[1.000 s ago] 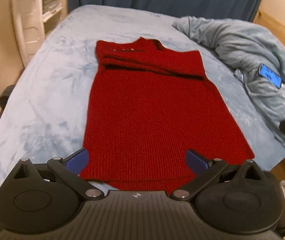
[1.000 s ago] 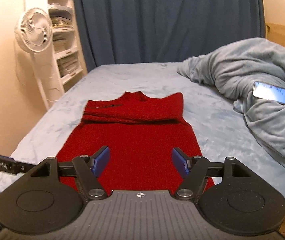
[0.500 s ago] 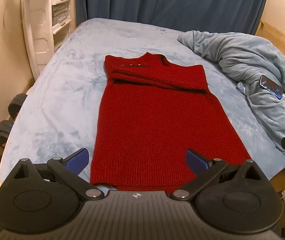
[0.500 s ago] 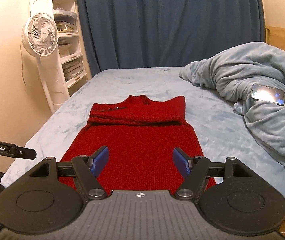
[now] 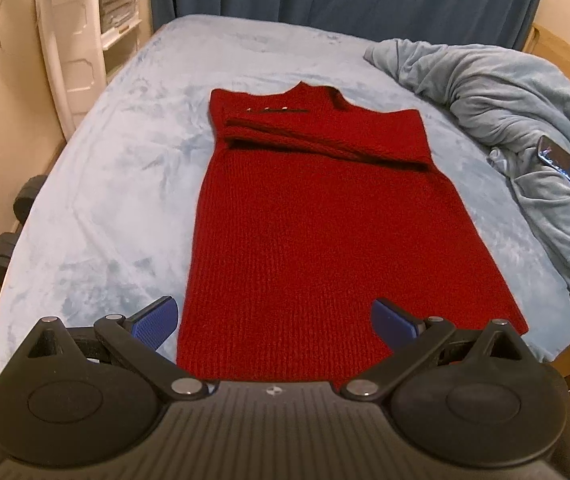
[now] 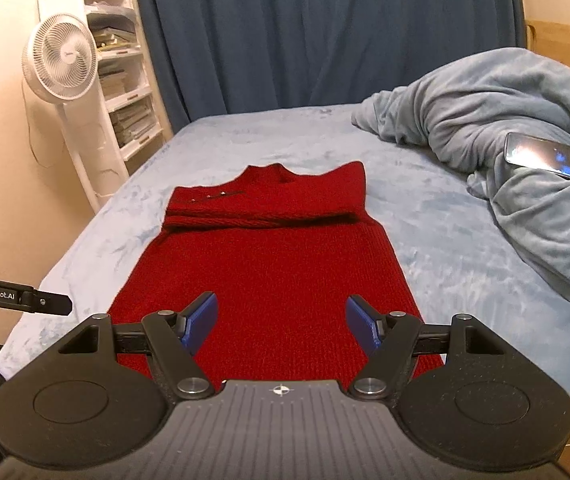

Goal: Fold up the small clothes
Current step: 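Release the side edge and lift both grippers away from the sweater, then move both grippers to the sweater hem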

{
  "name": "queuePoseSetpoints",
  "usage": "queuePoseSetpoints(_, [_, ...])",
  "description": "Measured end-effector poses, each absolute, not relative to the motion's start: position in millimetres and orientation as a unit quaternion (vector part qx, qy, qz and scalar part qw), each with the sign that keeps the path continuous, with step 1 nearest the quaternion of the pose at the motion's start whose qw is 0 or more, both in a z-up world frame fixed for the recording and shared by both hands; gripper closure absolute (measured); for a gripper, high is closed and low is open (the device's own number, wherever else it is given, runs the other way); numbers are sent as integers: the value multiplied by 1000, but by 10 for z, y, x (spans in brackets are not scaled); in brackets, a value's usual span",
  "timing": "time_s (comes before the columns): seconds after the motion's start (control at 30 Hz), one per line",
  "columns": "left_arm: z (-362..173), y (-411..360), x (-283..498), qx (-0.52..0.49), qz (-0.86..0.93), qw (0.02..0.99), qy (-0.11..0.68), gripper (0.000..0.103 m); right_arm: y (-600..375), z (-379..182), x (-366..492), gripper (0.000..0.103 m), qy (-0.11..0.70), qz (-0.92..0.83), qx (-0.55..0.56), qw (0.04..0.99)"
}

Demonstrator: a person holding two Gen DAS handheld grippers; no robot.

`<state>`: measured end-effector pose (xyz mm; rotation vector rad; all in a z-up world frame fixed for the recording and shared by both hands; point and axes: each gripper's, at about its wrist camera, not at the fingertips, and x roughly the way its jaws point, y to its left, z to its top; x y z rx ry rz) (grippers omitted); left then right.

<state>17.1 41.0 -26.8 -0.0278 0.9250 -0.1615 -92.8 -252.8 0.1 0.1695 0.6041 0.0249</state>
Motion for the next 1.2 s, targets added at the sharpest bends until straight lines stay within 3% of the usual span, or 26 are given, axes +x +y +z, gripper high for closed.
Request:
queuePoseSetpoints(0.4, [-842,479,747,-7,-52,881,470,0,-2975,-354,-418,29,321,-56,71,943])
queuePoseSetpoints(0.67, [-1356,418,1151,62,-63,863,498,0,-3608,-970,162,28,401,-111,114,902])
queuePoseSetpoints(0.97, [-1803,603,1360,57,-84,835,541,0,-3851,-1764,599,14,519,-94,122,841])
queuePoseSetpoints(1.2, [-1839,580,1307,68,-124,824,549,0,-3833,-1820,543,9,517,-67,134,843])
